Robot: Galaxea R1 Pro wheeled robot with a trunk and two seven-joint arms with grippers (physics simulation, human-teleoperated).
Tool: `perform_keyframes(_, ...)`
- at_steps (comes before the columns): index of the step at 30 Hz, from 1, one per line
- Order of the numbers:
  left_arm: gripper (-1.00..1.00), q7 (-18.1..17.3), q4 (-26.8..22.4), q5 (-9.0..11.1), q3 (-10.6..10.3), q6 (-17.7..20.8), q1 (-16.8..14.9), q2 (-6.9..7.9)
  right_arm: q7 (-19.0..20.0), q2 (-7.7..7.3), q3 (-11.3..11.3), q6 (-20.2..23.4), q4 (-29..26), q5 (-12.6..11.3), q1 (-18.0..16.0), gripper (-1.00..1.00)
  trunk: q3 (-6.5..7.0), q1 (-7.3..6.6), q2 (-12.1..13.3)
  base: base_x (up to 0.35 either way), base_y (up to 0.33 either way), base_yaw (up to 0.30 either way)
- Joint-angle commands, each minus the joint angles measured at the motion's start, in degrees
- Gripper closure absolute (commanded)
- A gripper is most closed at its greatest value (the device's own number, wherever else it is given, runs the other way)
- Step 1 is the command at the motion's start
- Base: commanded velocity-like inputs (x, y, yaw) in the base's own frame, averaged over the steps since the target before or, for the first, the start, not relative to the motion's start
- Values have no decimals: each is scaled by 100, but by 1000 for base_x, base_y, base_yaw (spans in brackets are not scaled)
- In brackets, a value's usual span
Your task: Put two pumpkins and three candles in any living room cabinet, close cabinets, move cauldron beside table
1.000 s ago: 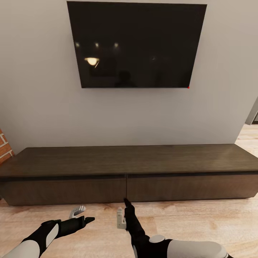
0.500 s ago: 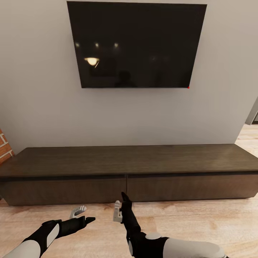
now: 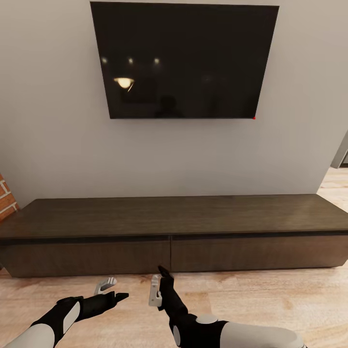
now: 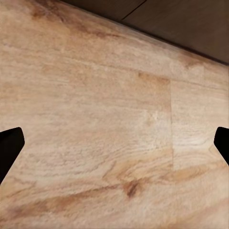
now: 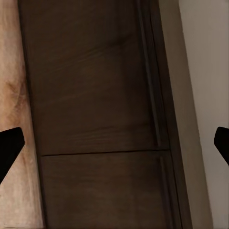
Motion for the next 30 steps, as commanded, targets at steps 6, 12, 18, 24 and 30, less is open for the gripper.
perform_keyframes(6, -100, -14, -3, 19, 17, 54, -2, -6, 419, 1, 39, 55, 15, 2, -6, -100, -6, -1, -3, 0, 0, 0)
perform_keyframes(12, -100, -14, -3, 22, 16, 54, -2, -17, 720, 1, 43, 56, 328, -1, 2, -100, -6, -1, -3, 0, 0, 0)
perform_keyframes(18, -100, -14, 28, 24, 16, 54, -2, -33, 793, 1, 38, 60, 524, -7, 3, -100, -6, -1, -3, 0, 0, 0)
perform_keyframes(24, -100, -21, 62, 19, 16, 54, -2, -103, 784, 1, 6, 62, 892, -14, 3, -100, -6, -1, -3, 0, 0, 0)
perform_keyframes(30, -100, -41, 65, 23, 16, 54, -2, -228, 765, 1, -14, 48, 1315, -6, 3, -100, -6, -1, -3, 0, 0, 0)
